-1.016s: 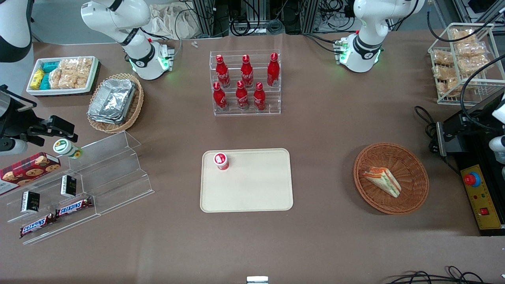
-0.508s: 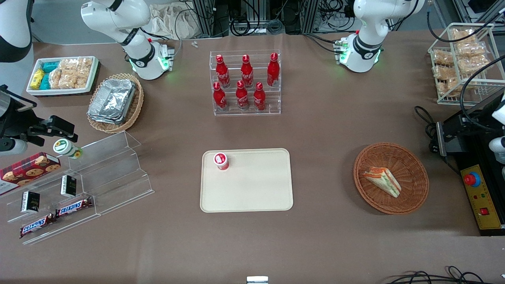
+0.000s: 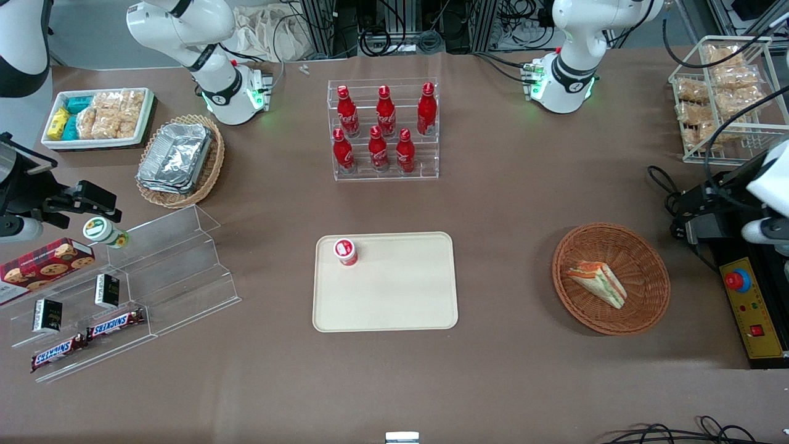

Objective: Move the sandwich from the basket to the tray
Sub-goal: 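Lower the open left gripper over the sandwich in the basket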

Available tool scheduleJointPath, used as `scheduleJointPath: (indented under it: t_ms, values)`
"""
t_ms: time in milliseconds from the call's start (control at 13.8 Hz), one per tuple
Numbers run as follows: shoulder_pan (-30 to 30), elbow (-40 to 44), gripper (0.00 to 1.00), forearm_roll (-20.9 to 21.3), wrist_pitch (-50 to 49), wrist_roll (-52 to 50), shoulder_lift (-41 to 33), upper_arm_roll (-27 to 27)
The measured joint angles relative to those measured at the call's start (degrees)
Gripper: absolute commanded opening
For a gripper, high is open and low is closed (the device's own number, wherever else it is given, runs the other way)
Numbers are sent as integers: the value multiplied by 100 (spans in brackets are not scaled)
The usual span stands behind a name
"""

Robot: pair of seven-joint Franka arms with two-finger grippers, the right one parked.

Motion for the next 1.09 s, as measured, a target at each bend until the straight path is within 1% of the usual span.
scheduleJointPath:
  t_ms: [363,508,726,871,1089]
  values:
    - [-2,-977,100,0,1185,-80,-45,-14]
    - [-2,-1303,100,0,1466,-270,-123,-14]
    - [-1,-1547,100,0,1629,-633,-81,-12]
    - [0,-1629,99,0,1894,-1066,75,-9]
    - [-60,-1648,92,0,2181,-2281,423,-18]
